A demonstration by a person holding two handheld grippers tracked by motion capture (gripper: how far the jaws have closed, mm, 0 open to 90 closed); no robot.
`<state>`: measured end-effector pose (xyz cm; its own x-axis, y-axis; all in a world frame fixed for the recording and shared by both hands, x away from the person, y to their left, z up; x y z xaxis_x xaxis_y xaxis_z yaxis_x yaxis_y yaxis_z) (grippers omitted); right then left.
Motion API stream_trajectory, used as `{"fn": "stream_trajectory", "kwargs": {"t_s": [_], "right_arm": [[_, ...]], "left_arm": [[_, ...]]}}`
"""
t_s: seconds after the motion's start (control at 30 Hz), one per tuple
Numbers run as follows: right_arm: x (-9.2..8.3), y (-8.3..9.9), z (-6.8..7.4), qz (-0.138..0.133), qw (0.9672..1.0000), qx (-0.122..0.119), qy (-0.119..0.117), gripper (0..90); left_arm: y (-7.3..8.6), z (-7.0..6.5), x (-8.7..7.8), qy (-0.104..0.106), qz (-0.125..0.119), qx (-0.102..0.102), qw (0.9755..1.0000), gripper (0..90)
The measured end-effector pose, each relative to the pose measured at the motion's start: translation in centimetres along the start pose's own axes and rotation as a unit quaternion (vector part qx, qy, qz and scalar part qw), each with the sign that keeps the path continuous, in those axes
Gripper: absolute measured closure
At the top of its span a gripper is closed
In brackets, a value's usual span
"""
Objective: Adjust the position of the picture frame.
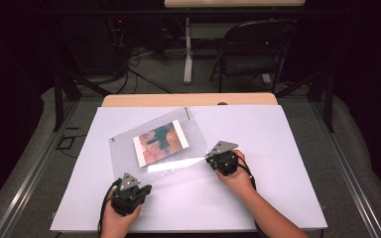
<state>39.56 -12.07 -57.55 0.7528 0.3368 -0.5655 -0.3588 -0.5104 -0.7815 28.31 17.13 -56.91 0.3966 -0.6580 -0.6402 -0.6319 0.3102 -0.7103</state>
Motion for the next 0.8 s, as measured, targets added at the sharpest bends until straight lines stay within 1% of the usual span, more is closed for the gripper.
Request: {"fn": "stream_trajectory", "kwargs": {"t_s": [0.1,0.27,0.33,0.4,0.43,0.5,0.63,0.8], "right_arm": [[-0.3,-0.1,0.2,-0.002,0.9998,-0.019,0.004,85.5],[-0.7,-0.3,0.4,-0.007,0.9997,-0.023,0.004,85.7],[-0.8,-0.3,0.4,-0.009,0.9997,-0.023,0.003,85.7],[-1.0,-0.4,0.6,-0.010,0.9995,-0.029,0.003,85.7],[-1.1,-0.4,0.7,-0.012,0.9995,-0.030,0.004,85.7],[-1.3,-0.4,0.7,-0.014,0.9993,-0.034,0.008,85.7],[-1.7,-0.6,0.9,-0.021,0.9988,-0.044,0.012,85.8],[-2.3,-0.6,1.0,-0.025,0.9983,-0.051,0.013,85.8]], "left_arm": [[0.0,0.1,-0.2,0.002,0.003,-0.004,1.0000,90.0],[0.0,0.2,-0.1,0.003,0.006,-0.009,0.9999,90.0],[0.0,0.3,-0.1,0.001,0.006,-0.007,1.0000,90.0],[-0.2,0.6,-0.4,-0.001,0.002,-0.011,0.9999,90.0],[-0.2,0.8,-0.5,0.005,0.004,-0.014,0.9999,90.0],[-0.1,0.8,-0.4,0.010,0.006,-0.017,0.9998,90.0],[-0.3,0.7,-0.2,0.011,0.011,-0.010,0.9998,90.0],[-0.4,0.5,0.0,0.022,0.013,-0.011,0.9996,90.0]]}}
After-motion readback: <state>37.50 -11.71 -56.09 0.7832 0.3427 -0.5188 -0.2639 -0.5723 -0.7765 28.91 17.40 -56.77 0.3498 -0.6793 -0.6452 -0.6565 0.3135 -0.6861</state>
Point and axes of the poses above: each handheld gripper's, and its own axes: x roughly forward along the jaws, y roughly out of its underside, z roughly to its left, the point moved 3 cm from there along x, roughly forward along the jaws, and after that the axes turned 15 degrees about y, right-handed, at the moved point
